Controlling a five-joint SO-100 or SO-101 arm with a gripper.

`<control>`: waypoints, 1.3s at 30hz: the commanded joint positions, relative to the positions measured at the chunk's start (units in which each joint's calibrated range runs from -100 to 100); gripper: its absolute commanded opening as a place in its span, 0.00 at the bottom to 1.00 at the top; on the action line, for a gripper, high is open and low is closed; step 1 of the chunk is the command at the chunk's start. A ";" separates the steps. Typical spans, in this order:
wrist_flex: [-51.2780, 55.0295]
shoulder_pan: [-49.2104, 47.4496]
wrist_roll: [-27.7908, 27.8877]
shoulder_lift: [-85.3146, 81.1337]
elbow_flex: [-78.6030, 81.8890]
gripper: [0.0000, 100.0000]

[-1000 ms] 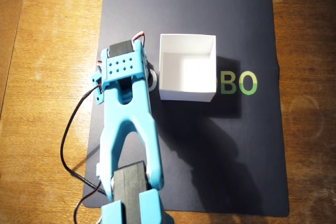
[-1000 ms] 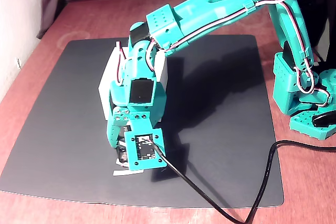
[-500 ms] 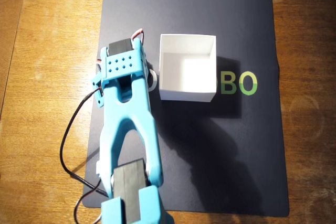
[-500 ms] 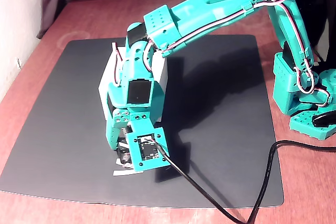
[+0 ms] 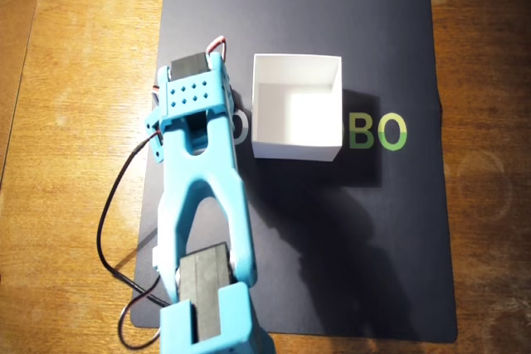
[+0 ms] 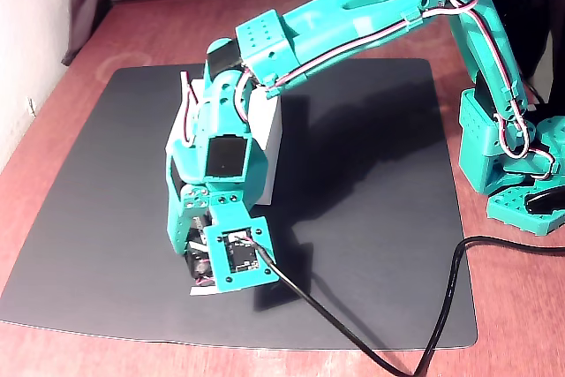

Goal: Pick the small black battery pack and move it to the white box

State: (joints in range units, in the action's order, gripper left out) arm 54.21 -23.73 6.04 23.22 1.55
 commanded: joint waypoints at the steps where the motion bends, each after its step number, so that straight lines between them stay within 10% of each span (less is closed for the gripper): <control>1: 0.13 -0.72 0.02 -3.54 -6.04 0.01; 20: 8.37 0.68 0.02 -9.59 -24.63 0.01; 39: 24.14 28.95 -4.17 -18.27 -23.63 0.01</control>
State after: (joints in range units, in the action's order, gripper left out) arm 77.15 0.87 2.10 8.90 -19.09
